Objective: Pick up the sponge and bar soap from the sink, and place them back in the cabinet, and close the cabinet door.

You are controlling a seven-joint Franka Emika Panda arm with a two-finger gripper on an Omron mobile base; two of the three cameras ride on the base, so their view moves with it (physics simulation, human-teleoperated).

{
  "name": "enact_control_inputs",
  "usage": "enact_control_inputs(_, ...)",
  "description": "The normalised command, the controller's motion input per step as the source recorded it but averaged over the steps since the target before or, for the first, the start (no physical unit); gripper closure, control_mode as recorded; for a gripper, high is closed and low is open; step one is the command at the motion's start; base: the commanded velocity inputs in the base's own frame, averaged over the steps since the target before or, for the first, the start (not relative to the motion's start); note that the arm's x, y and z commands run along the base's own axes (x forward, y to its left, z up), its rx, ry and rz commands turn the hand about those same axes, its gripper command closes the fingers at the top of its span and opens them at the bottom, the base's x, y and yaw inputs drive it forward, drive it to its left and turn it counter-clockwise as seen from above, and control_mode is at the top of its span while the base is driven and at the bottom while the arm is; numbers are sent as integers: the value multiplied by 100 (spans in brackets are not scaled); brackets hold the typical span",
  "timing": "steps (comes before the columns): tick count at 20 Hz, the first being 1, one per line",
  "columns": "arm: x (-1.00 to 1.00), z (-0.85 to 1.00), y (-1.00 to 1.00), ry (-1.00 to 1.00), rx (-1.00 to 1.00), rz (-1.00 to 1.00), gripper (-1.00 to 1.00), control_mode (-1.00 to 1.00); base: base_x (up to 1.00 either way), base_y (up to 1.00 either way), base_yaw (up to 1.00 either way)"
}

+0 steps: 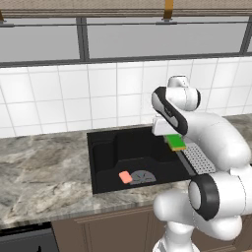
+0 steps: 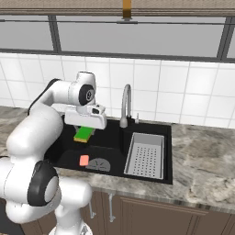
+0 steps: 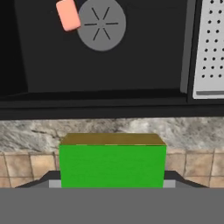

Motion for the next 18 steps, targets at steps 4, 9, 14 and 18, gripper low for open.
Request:
enact_control_inputs(4,-38,31,-11,1,0,0,100,-100,0,0,0)
enact_control_inputs(9,-34,31,-9,1,0,0,100,-100,0,0,0)
enact_control_inputs(14,-34,26,-7,1,0,0,100,-100,0,0,0)
enact_control_inputs(18,-37,22,-9,0,0,0,100,-100,0,0,0)
